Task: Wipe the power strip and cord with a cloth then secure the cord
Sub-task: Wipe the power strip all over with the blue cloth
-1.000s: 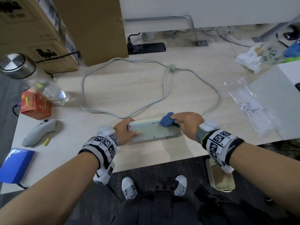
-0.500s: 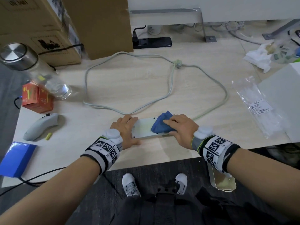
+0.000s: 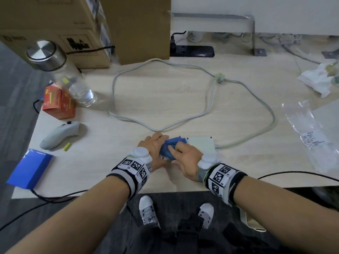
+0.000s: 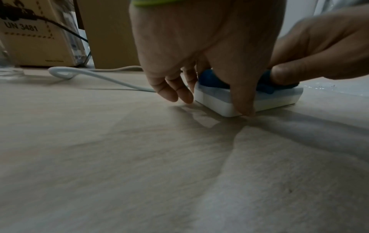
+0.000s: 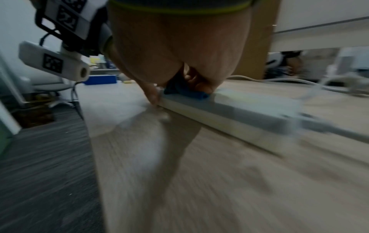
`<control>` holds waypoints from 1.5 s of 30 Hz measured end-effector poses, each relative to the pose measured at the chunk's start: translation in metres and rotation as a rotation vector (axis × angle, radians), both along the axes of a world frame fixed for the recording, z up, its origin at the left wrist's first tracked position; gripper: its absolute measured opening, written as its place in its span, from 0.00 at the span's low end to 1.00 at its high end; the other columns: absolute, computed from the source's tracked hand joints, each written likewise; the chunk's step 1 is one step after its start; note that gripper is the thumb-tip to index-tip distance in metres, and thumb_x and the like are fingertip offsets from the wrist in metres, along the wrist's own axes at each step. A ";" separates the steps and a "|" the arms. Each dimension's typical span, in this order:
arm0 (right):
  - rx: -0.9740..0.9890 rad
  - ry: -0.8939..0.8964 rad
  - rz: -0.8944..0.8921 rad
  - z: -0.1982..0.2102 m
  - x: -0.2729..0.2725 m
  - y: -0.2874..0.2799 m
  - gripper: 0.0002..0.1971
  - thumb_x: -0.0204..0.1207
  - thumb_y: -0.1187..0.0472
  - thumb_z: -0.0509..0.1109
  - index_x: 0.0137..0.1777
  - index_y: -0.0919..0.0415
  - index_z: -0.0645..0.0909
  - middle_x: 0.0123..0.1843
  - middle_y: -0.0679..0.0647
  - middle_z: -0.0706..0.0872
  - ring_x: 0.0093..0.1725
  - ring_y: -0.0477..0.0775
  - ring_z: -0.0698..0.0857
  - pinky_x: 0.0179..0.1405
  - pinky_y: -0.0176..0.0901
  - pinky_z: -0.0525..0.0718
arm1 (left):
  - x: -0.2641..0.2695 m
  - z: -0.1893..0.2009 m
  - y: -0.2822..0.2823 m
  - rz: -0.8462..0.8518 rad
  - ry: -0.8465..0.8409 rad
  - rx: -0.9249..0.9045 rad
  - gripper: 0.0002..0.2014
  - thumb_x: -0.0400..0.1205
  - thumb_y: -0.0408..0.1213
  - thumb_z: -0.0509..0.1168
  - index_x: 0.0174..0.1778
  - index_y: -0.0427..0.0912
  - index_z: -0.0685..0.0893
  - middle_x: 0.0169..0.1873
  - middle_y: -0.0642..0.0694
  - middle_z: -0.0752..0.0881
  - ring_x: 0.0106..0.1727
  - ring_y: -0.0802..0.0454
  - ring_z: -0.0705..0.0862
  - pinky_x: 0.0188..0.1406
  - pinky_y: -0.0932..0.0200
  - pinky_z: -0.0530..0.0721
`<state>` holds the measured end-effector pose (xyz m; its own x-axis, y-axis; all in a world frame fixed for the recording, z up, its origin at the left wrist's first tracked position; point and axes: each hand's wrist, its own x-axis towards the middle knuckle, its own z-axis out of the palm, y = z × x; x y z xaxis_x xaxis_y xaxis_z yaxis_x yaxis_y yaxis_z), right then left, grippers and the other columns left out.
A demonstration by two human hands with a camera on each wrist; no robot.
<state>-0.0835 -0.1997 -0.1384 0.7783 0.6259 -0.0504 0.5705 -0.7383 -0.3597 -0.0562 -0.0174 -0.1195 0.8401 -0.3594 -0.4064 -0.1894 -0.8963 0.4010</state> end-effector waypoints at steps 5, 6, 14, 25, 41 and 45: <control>0.042 -0.039 0.068 0.010 0.007 0.005 0.20 0.64 0.62 0.79 0.56 0.66 0.84 0.39 0.63 0.82 0.31 0.63 0.81 0.26 0.44 0.78 | 0.001 0.003 -0.001 0.015 0.022 -0.006 0.38 0.71 0.58 0.69 0.76 0.53 0.64 0.71 0.52 0.70 0.62 0.43 0.76 0.62 0.47 0.77; 0.068 -0.065 0.046 0.008 0.008 -0.009 0.15 0.69 0.60 0.73 0.54 0.65 0.84 0.37 0.63 0.81 0.30 0.63 0.80 0.25 0.45 0.77 | 0.001 0.004 0.000 0.013 0.019 -0.015 0.39 0.70 0.58 0.70 0.76 0.54 0.64 0.70 0.53 0.70 0.62 0.43 0.77 0.61 0.47 0.78; -0.073 -0.140 -0.121 -0.004 -0.004 -0.111 0.15 0.82 0.46 0.58 0.63 0.51 0.74 0.55 0.57 0.79 0.52 0.65 0.81 0.48 0.47 0.78 | -0.001 0.005 0.004 -0.013 0.013 0.004 0.43 0.69 0.57 0.72 0.78 0.55 0.59 0.74 0.53 0.66 0.65 0.44 0.74 0.64 0.49 0.75; 0.064 0.003 0.092 -0.012 -0.017 -0.002 0.41 0.62 0.67 0.81 0.74 0.63 0.65 0.74 0.65 0.75 0.74 0.66 0.72 0.75 0.59 0.64 | 0.005 0.004 0.000 -0.014 0.038 0.041 0.38 0.75 0.54 0.66 0.79 0.54 0.59 0.77 0.52 0.65 0.69 0.43 0.74 0.69 0.48 0.72; 0.244 0.064 -0.380 0.050 -0.004 -0.093 0.17 0.73 0.73 0.65 0.61 0.67 0.83 0.59 0.66 0.86 0.57 0.60 0.85 0.62 0.38 0.75 | 0.021 0.030 0.014 0.025 0.254 -0.134 0.31 0.78 0.56 0.67 0.77 0.54 0.71 0.72 0.49 0.77 0.70 0.48 0.77 0.67 0.57 0.72; 0.195 0.222 -0.399 0.053 0.007 -0.091 0.21 0.76 0.63 0.53 0.62 0.69 0.80 0.62 0.63 0.83 0.61 0.60 0.79 0.60 0.40 0.69 | 0.016 0.030 0.015 0.018 0.107 -0.073 0.21 0.83 0.58 0.56 0.68 0.56 0.78 0.60 0.48 0.86 0.59 0.47 0.83 0.59 0.53 0.78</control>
